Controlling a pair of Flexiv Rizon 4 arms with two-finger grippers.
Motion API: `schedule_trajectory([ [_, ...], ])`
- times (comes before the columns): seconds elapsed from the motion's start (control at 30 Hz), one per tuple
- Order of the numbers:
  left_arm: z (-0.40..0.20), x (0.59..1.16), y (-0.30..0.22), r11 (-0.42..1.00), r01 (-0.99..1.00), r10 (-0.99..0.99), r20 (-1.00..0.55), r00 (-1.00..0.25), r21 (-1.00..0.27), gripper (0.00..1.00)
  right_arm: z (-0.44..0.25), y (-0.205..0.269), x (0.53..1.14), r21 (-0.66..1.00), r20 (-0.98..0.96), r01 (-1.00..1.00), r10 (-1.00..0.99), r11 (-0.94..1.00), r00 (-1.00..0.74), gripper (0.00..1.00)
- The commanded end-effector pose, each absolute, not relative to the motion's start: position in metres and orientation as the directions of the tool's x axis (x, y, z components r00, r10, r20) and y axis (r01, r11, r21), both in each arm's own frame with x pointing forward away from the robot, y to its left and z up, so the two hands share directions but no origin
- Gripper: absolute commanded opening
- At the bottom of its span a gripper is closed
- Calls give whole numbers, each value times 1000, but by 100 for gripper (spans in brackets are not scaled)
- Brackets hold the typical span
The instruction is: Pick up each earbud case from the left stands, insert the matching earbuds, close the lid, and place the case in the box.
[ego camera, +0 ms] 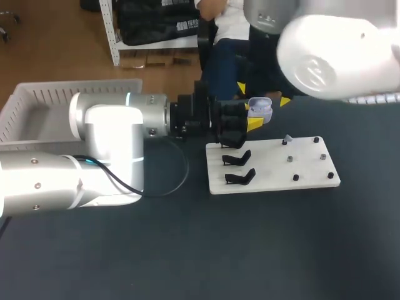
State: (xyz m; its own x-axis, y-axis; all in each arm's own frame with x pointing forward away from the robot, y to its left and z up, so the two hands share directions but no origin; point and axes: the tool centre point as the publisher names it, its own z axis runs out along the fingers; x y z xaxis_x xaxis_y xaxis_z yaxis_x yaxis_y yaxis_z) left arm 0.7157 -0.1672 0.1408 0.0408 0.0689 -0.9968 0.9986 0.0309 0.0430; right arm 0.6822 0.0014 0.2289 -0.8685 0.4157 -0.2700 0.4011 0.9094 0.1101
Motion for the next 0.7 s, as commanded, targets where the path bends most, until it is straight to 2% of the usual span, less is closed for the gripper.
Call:
schedule_trajectory([
  [0.03, 140, 714, -167, 38, 998, 65, -997, 44, 47, 0, 225, -23, 658, 246, -350, 242, 319, 938, -881, 100],
  [0.23, 140, 714, -167, 38, 998, 65, -997, 44, 47, 0, 226, -24, 657, 233, -372, 140, 221, 962, -902, 100],
  [0.7, 140, 714, -167, 38, 998, 65, -997, 44, 47, 0, 226, -26, 657, 226, -377, 158, 236, 961, -896, 100],
])
